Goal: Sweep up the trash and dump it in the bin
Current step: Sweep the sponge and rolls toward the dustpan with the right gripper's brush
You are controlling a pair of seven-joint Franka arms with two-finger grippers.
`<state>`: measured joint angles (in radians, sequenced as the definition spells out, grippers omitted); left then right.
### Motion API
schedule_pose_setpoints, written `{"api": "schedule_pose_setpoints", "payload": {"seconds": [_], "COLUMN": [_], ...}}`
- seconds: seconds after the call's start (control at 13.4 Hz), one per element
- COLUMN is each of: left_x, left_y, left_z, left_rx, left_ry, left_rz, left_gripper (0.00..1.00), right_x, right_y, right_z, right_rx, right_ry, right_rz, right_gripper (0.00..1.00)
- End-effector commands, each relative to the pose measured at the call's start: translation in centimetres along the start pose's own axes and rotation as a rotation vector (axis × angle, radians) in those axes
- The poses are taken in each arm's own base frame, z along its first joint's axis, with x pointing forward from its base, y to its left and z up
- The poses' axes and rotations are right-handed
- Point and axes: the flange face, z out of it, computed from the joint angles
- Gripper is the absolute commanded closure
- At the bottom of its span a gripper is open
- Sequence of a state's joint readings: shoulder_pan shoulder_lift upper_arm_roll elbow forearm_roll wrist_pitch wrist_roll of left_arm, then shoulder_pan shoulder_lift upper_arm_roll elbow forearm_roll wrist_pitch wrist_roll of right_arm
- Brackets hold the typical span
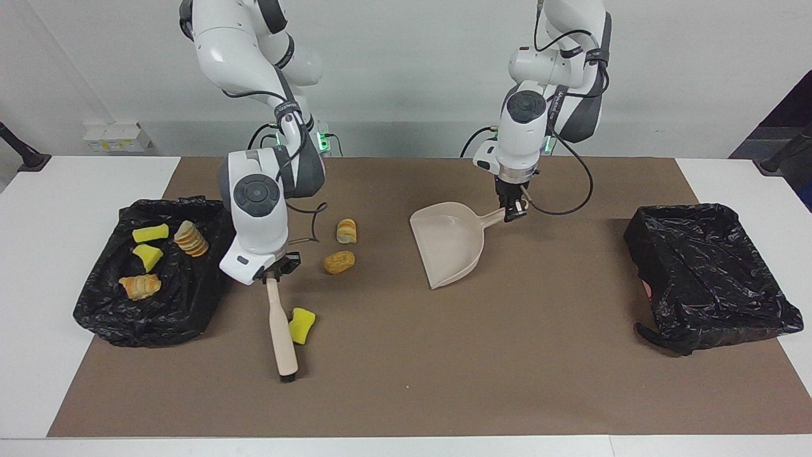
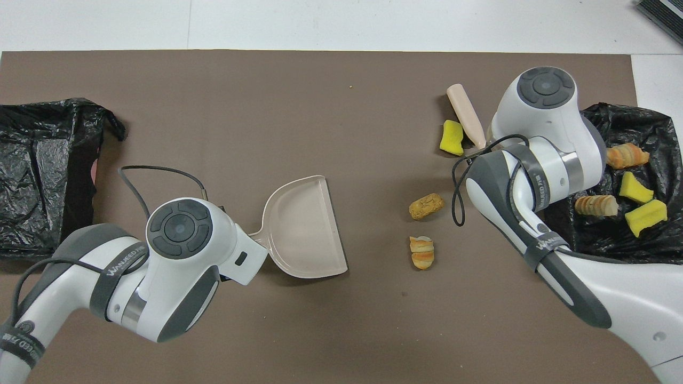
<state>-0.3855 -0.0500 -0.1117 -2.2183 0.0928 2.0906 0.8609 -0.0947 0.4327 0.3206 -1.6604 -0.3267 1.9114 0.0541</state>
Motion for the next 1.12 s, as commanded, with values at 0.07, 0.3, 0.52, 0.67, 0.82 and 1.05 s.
{"api": "schedule_pose_setpoints", "payload": {"seconds": [0.07, 0.3, 0.52, 0.67, 0.82, 1.05], "left_x": [-0.4, -0.2, 0.0, 0.5, 0.9, 1.0], "left_y": [1.0, 1.0, 0.4, 0.9, 0.8, 0.9], "left_z": [-0.2, -0.2, -0.5, -0.5, -0.7, -0.8], "left_rx": [0.010, 0.017, 0.035, 0.039, 0.046, 0.045], "left_ry": [0.014, 0.020, 0.036, 0.038, 0.047, 0.046], "left_rz": [-0.019, -0.016, -0.020, -0.018, -0.055, -0.042], "left_gripper": [1.00, 1.00, 1.00, 1.00, 1.00, 1.00], "right_x": [-1.6, -4.3, -6.0, -7.1, -8.1, -9.5], "right_y": [-5.7, -11.9, -16.9, -20.6, -22.9, -25.9], "right_z": [-1.1, -1.2, -2.2, -3.3, -3.9, -4.7], "right_rx": [0.042, 0.095, 0.143, 0.168, 0.189, 0.211], "right_ry": [-0.006, -0.042, -0.052, -0.051, -0.058, -0.063], "right_rz": [0.038, 0.016, -0.021, -0.003, 0.006, -0.002], "right_gripper": [1.00, 1.00, 1.00, 1.00, 1.00, 1.00]}}
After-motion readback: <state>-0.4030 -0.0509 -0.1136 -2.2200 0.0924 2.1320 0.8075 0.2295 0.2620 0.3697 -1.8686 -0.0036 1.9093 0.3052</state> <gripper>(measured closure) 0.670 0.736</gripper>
